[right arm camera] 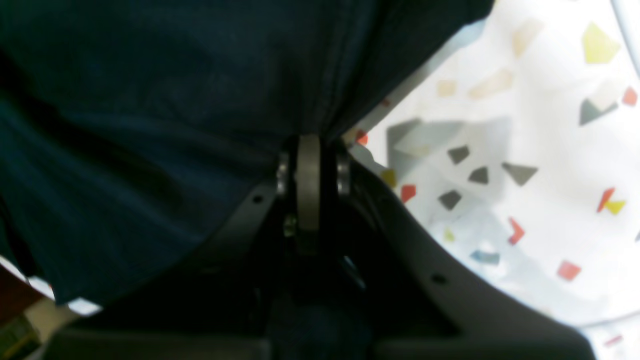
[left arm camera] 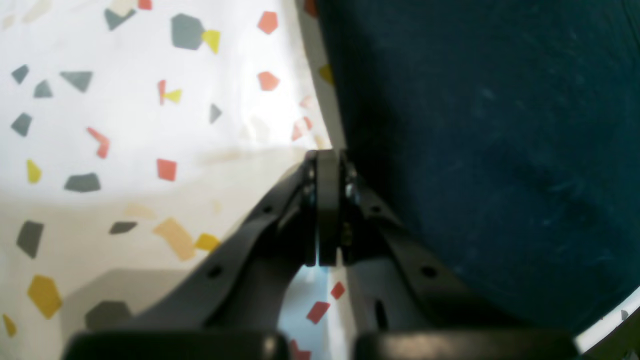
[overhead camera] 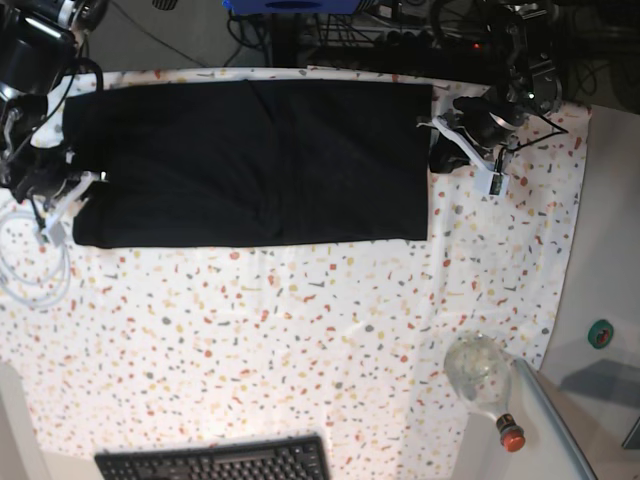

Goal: Layout the t-shirt on the table in an organized manner, then fold the t-shirt properly
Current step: 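Fold the right-held end over toward the left gripper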

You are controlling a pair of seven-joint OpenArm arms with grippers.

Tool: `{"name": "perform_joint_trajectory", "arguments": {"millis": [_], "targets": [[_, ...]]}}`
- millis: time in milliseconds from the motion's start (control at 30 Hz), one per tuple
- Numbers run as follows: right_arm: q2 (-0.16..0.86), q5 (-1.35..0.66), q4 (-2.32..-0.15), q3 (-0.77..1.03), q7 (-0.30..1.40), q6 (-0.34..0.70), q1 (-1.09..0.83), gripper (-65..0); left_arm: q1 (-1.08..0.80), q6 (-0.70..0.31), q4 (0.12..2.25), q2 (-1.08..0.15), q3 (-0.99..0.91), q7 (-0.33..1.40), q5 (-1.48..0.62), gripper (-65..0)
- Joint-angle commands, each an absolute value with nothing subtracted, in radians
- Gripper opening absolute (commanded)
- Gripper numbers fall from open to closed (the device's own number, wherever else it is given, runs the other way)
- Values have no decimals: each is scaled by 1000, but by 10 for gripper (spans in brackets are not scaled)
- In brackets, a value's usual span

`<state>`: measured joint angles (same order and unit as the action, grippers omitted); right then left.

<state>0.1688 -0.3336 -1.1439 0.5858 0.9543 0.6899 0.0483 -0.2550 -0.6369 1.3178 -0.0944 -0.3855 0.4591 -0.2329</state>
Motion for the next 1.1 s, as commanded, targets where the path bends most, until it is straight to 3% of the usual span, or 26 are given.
{"name": "perform_joint_trajectory", "arguments": {"millis": [0, 167, 300, 467, 1067], "targets": [[182, -352, -1210, 590, 957, 698, 53, -650, -252, -647, 1334, -99, -387, 438, -248, -650], [108, -349, -1438, 585, 1061, 698, -8, -650, -245, -647, 1334, -96, -384, 438, -251, -650], [56, -349, -1641, 478, 1136, 698, -67, -650, -243, -645, 1339, -97, -306, 438, -249, -650], [-22, -351, -1810, 321, 1158, 565, -134, -650, -243, -645, 1340, -94, -282, 438, -252, -650], [-114, -355, -1840, -277, 1184, 303, -82, -650, -223, -645, 1339, -94, -275, 438, -249, -650]]}}
